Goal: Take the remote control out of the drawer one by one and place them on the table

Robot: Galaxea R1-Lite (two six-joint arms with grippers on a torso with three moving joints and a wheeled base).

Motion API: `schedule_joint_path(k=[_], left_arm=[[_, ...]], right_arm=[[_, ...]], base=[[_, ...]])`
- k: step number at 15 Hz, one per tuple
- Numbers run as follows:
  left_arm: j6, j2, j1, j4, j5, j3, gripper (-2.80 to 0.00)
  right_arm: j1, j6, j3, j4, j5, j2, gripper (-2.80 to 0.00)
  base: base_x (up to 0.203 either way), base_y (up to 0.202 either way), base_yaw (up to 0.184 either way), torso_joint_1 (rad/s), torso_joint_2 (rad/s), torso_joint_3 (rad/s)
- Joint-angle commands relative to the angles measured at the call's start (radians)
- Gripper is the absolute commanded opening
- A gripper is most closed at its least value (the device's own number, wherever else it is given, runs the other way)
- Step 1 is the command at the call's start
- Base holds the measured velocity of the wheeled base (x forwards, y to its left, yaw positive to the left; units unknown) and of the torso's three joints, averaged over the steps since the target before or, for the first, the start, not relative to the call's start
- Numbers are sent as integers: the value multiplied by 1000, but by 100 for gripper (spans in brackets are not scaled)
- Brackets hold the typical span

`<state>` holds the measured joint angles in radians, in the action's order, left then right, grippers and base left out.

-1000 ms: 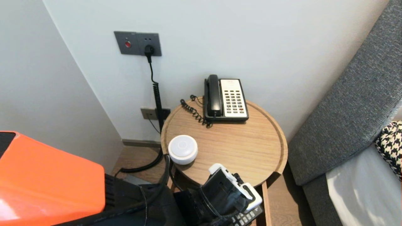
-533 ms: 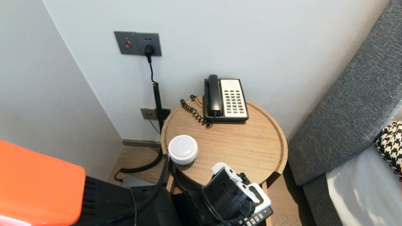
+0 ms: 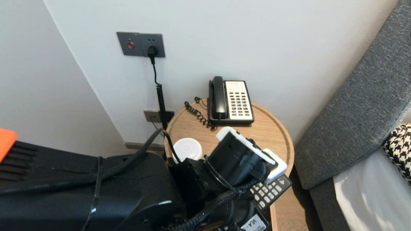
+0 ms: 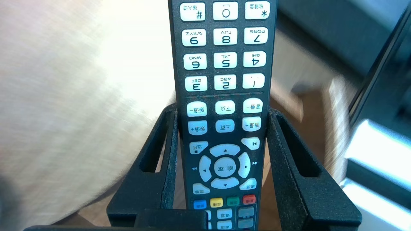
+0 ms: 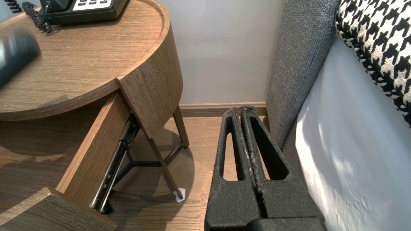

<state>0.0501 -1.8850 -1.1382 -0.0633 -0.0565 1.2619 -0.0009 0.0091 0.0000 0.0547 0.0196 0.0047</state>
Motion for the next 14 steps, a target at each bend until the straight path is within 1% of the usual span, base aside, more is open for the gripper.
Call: schedule_joint_path(k=[1, 2, 3, 5, 7, 10, 14], left_arm=[[-46, 8, 15, -95, -6, 100, -280], [-73, 7, 16, -124, -21, 127, -280], [-84, 2, 18, -125, -55, 143, -280], [-96, -21, 43, -112, -101, 183, -280], [-104, -57, 68, -108, -123, 222, -280], [-106, -112, 85, -110, -151, 264, -280], [-106, -199, 95, -120, -192, 362, -280]], right_arm=[[-1, 0, 26, 1, 0, 1, -280], [1, 0, 26, 1, 0, 1, -280], [0, 0, 26, 1, 0, 1, -280], [1, 0, 26, 1, 0, 1, -280], [-1, 0, 26, 1, 0, 1, -280], [0, 0, 26, 1, 0, 1, -280], [1, 0, 26, 1, 0, 1, -280]], base=[[0, 0, 0, 0, 0, 0], [0, 0, 0, 0, 0, 0], [0, 0, 0, 0, 0, 0], [0, 0, 0, 0, 0, 0], [0, 0, 0, 0, 0, 0], [0, 0, 0, 0, 0, 0], [0, 0, 0, 0, 0, 0]])
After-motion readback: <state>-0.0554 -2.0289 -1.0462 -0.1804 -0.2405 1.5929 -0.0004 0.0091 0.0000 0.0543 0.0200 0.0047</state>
